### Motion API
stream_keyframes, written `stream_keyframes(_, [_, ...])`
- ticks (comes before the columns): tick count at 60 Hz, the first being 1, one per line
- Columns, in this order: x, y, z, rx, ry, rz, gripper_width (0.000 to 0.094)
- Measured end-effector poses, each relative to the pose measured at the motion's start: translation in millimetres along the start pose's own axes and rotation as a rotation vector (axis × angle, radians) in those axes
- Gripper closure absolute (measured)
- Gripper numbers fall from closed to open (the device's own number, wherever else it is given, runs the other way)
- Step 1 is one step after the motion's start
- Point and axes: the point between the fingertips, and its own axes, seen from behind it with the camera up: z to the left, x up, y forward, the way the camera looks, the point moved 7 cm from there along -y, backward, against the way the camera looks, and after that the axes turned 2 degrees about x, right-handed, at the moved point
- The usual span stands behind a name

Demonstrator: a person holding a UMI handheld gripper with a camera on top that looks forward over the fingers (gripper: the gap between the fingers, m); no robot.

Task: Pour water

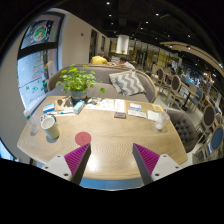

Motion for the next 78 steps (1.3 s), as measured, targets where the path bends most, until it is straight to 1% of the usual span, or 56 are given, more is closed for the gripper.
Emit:
stream_keyframes(12, [-15,0,28,0.002,-0.004,0.026,0.0078])
stream_keyframes(23, [-33,-8,83,0.015,-0.009,0.035,0.0077])
stream_keyframes(36, [-55,-17,205,0.077,0.002,0.032,0.0079])
stream_keyframes(45, [-61,-11,310,0.179,-0.007,0.008,0.0076])
stream_keyframes(54, [-48,20,397,0.251,-0.023,-0.051,0.0075])
stream_keyframes(58, [-37,41,425,0.263,-0.02,-0.083,0.0077])
stream_keyframes(67, [-8,100,461,0.236,0.02,-0.161,0.0074])
stream_keyframes(78, [6,170,480,0.163,0.076,-0.186,0.0077])
